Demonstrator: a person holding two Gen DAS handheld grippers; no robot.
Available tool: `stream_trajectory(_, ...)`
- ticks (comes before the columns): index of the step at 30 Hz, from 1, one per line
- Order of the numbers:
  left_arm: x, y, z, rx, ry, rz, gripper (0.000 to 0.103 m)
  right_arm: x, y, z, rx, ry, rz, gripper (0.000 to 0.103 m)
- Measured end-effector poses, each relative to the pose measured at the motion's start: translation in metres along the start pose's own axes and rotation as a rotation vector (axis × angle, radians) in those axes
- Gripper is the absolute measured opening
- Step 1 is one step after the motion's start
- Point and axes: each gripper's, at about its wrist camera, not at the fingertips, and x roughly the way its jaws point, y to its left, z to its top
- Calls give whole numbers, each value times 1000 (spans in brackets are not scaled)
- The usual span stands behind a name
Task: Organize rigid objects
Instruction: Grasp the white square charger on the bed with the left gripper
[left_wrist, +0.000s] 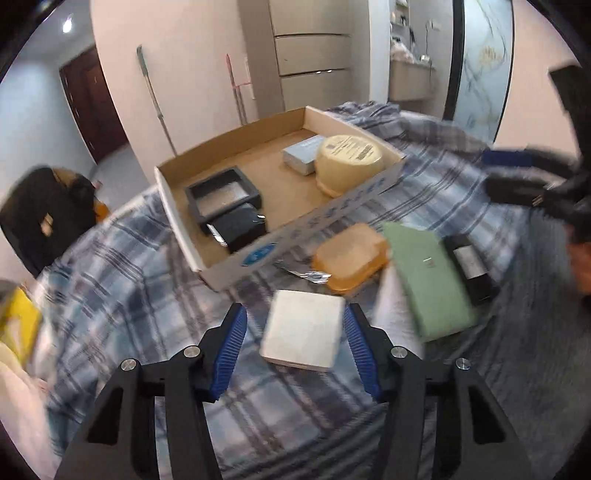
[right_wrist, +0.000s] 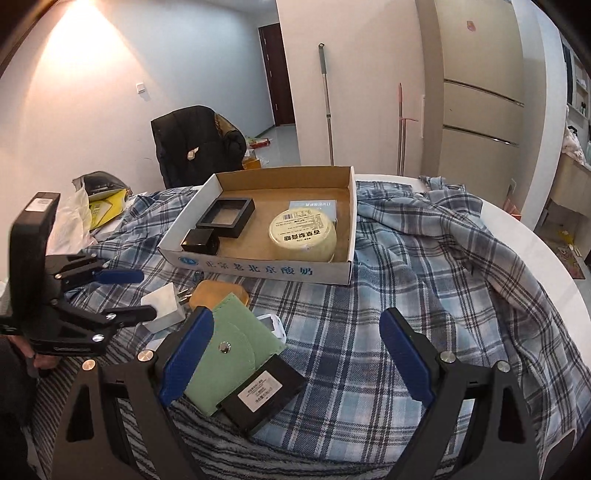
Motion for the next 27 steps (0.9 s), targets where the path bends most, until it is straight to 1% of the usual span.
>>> stream_trajectory(1, 3, -1, -1, 18, 18, 8, 58, 0, 1, 0, -5, -2, 0, 91)
stream_trajectory(3, 5, 0, -4, 28, 38, -36, 58, 0, 1, 1, -12, -12, -26, 91)
stream_trajectory(6, 9, 3, -4, 15, 48, -41, 58, 1, -1, 1, -10, -10, -31, 91)
stream_trajectory(8, 13, 9, -4, -16, 57, -79, 57, 2, -2, 1, -3, -2, -25, 91)
stream_trajectory(9, 17, 11, -4, -33, 69, -99, 55, 3, -2, 0, -5, 3, -23, 91)
stream_trajectory(10, 20, 11, -4, -42, 80, -115, 49, 4, -1, 0, -12, 8, -23, 91)
stream_trajectory(11, 22, 12, -4, -42, 83, -119, 48, 5, 0, -1, -18, 11, -27, 91)
stream_trajectory(13, 21, 10, -4, -36, 86, -113, 47, 8, 0, -1, -20, 12, -46, 91)
stream_trajectory(17, 20, 4, -6, -25, 98, -84, 47, 11, -4, -1, -5, 32, -28, 91)
stream_trajectory(19, 19, 3, -6, -38, 120, -85, 47, 11, -4, -1, -2, 32, -27, 91)
stream_trajectory(22, 18, -2, -5, -15, 149, -74, 47, 9, -5, 0, -4, 28, -28, 91)
stream_trajectory(27, 28, 1, -5, -60, 174, -85, 47, 3, -6, 2, 2, 14, -4, 91)
